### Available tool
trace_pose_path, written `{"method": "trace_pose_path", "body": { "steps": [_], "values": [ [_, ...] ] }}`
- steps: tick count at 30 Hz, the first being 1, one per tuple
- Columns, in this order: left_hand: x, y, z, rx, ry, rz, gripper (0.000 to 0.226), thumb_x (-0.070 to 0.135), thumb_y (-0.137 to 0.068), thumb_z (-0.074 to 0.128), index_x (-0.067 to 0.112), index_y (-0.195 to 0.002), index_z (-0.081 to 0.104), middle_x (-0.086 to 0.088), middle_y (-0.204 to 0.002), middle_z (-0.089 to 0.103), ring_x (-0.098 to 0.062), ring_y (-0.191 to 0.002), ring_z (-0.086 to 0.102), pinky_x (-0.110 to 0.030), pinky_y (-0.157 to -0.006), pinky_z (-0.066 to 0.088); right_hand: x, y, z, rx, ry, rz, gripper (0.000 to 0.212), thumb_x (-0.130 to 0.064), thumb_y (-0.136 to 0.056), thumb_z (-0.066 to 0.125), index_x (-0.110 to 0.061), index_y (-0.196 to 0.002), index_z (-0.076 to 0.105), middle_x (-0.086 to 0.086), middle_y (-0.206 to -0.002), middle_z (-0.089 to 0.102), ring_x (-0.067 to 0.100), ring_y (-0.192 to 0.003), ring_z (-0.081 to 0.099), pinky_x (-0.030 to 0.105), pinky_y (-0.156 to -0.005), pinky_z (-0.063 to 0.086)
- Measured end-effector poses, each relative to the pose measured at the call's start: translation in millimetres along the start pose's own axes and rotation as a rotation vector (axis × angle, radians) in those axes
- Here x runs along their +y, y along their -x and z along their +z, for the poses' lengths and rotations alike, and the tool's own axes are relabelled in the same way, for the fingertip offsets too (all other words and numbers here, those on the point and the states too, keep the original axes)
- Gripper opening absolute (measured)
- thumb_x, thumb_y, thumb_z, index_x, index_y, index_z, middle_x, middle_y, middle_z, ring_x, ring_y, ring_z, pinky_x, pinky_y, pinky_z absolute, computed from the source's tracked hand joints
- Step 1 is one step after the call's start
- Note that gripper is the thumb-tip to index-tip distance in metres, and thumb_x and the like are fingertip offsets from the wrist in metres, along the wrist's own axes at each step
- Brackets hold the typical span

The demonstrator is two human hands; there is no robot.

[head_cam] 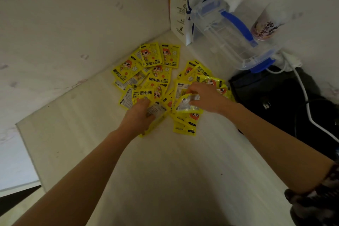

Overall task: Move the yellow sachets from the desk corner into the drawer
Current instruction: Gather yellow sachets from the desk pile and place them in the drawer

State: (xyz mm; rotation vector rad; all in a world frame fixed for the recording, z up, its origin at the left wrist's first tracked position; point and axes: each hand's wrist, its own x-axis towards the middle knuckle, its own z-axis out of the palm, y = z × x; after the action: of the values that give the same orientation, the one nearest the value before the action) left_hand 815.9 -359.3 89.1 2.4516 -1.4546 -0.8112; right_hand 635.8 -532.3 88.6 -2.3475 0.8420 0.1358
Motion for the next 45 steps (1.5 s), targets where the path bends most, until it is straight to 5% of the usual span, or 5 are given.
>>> {"method": "trace_pose_path", "body": {
  "steps": [8, 15, 22, 29, 45],
  "values": [
    [-22, -2, -20, 0.197, 0.366, -0.239, 0.051, 0.012, -0.077, 0.074, 0.006, -0.125, 0.054, -0.014, -0.119, 0.059, -0.032, -0.109, 0.058, -0.037, -0.088, 0.047, 0, 19, -22, 0.192, -0.244, -0.019, 0.033, -0.008, -0.086, 0.065, -0.004, -0.116, 0.052, 0.002, -0.102, 0.052, 0.015, -0.092, 0.049, 0.027, -0.080, 0.038],
    [-27, 6, -13, 0.237, 0.904, -0.471, 0.076, -0.001, -0.072, 0.078, 0.021, -0.135, 0.042, -0.007, -0.106, 0.063, -0.013, -0.075, 0.065, -0.027, -0.054, 0.050, 41, 35, -33, 0.030, -0.039, 0.111, 0.056, -0.007, -0.085, 0.065, -0.007, -0.137, 0.044, 0.012, -0.120, 0.058, 0.021, -0.105, 0.058, 0.018, -0.085, 0.038],
    [-25, -2, 0, 0.227, 0.805, -0.532, 0.022, 0.006, -0.079, 0.072, 0.015, -0.097, 0.064, -0.009, -0.098, 0.070, -0.023, -0.078, 0.067, -0.033, -0.066, 0.055, 64, 24, -17, -0.087, 0.231, 0.098, 0.038, 0.000, -0.086, 0.056, -0.001, -0.124, 0.056, 0.017, -0.132, 0.053, 0.031, -0.123, 0.049, 0.036, -0.100, 0.039],
    [-73, -42, 48, 0.227, 0.602, -0.553, 0.071, 0.043, -0.056, 0.073, 0.017, -0.121, 0.059, -0.009, -0.114, 0.062, -0.032, -0.099, 0.065, -0.051, -0.086, 0.055, 72, 5, -13, -0.094, 0.491, 0.100, 0.028, -0.002, -0.089, 0.049, -0.008, -0.116, 0.054, 0.011, -0.121, 0.060, 0.029, -0.107, 0.058, 0.036, -0.088, 0.038],
    [-17, -13, 32, 0.314, 0.536, -0.537, 0.038, 0.029, -0.072, 0.073, 0.016, -0.104, 0.058, -0.010, -0.107, 0.062, -0.032, -0.097, 0.062, -0.051, -0.083, 0.054, 60, 17, -14, -0.085, 0.543, 0.174, 0.046, -0.009, -0.091, 0.049, -0.016, -0.136, 0.040, 0.009, -0.127, 0.054, 0.030, -0.114, 0.052, 0.048, -0.103, 0.032]
  ]
}}
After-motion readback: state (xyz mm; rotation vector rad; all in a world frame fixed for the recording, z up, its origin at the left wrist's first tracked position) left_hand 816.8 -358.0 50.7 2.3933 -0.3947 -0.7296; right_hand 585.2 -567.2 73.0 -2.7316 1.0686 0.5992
